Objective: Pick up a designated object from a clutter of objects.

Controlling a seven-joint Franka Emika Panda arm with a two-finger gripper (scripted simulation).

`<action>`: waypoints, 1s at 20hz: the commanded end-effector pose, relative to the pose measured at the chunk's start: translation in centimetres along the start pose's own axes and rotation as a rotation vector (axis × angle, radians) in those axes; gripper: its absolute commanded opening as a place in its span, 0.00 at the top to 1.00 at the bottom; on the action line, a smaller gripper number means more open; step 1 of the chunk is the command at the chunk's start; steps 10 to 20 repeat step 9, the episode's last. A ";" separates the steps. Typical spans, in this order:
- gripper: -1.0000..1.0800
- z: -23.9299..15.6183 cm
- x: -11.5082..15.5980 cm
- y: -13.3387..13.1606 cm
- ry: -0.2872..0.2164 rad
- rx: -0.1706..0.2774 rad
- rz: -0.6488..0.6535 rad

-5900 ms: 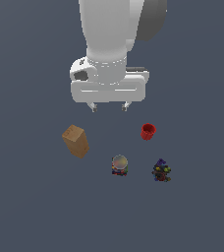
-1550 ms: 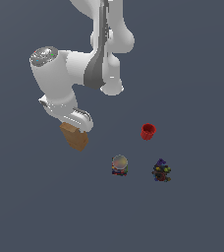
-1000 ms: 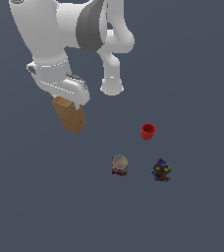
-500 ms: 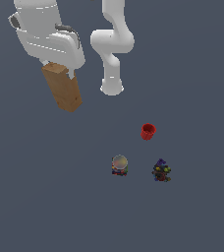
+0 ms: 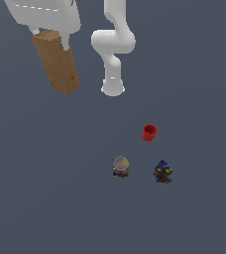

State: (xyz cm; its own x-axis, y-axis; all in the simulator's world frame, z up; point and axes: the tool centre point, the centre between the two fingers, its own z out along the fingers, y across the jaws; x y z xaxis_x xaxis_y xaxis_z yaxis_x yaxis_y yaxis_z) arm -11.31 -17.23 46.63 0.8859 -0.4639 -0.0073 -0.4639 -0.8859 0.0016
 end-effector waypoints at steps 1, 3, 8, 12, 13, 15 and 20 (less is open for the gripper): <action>1.00 -1.6 -0.2 0.2 0.007 0.001 0.000; 1.00 -2.2 -0.4 0.3 0.007 0.002 -0.001; 1.00 -3.0 -0.4 0.4 0.007 0.002 -0.001; 1.00 -3.0 -0.4 0.4 0.007 0.002 -0.001; 1.00 -3.0 -0.4 0.4 0.007 0.002 -0.001; 1.00 -3.0 -0.4 0.4 0.007 0.002 -0.001; 1.00 -3.0 -0.4 0.4 0.007 0.002 -0.001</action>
